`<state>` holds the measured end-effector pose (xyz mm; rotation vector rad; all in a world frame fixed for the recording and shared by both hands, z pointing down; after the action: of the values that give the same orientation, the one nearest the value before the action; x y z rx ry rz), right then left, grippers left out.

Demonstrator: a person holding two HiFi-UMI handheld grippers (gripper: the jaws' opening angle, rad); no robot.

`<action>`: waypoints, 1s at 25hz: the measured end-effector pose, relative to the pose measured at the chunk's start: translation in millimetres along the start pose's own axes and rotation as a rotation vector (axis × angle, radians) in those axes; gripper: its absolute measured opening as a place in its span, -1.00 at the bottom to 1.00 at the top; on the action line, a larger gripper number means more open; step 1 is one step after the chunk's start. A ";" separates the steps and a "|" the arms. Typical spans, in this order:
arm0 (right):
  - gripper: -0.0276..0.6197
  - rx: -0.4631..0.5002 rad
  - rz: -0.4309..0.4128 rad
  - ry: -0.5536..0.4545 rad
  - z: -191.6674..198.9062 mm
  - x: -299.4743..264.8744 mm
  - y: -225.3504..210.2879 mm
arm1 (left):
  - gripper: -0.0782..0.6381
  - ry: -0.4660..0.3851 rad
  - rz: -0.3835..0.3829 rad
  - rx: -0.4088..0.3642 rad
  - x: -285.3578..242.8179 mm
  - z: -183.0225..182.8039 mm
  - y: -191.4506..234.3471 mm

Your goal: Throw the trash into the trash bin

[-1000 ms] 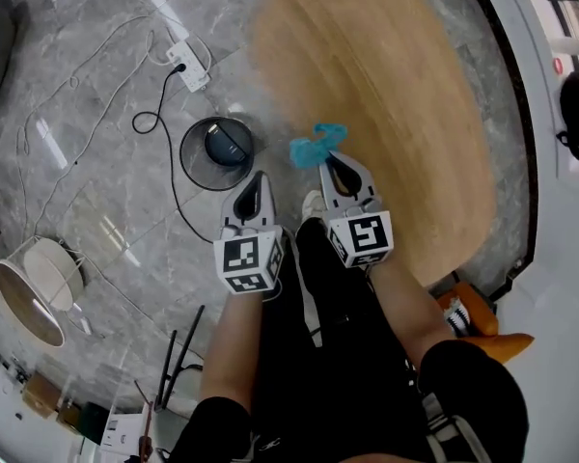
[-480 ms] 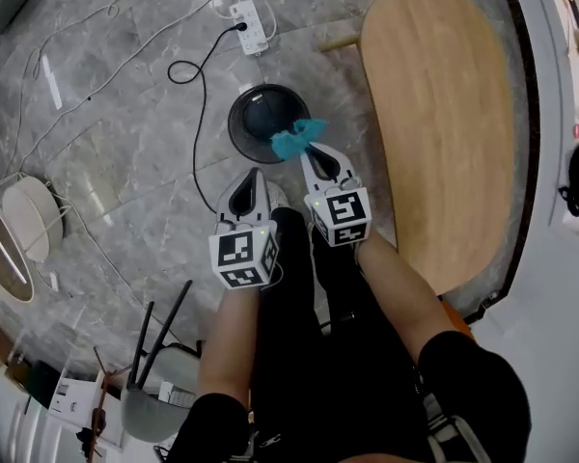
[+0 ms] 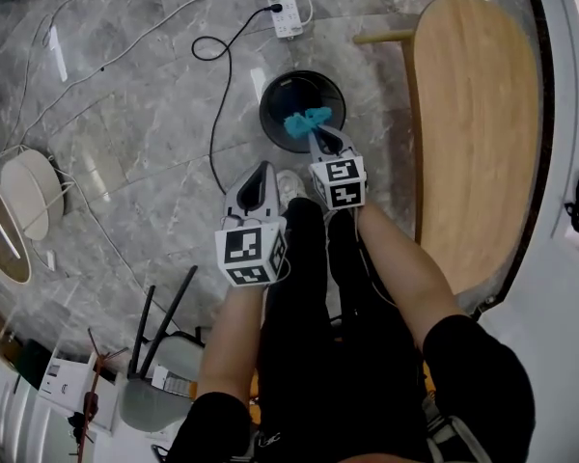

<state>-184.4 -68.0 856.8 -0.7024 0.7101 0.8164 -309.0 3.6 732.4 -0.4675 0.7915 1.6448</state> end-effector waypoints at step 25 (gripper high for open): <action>-0.88 -0.094 0.048 -0.482 -135.3 233.7 -22.2 | -0.75 -0.169 0.090 -0.129 18.8 -126.4 -116.0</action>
<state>-89.1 -92.4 604.4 -0.5435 0.2556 1.0219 -215.8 -64.9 604.2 -0.3811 0.5910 1.8006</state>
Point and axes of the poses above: the fingertips, and each gripper's own axes: x backward along the fingers, y to its left, z out of its underside, the point moved 5 cm from there along x, backward along the fingers, and after that the axes turned 9 degrees about -x, right-handed, at the moved point
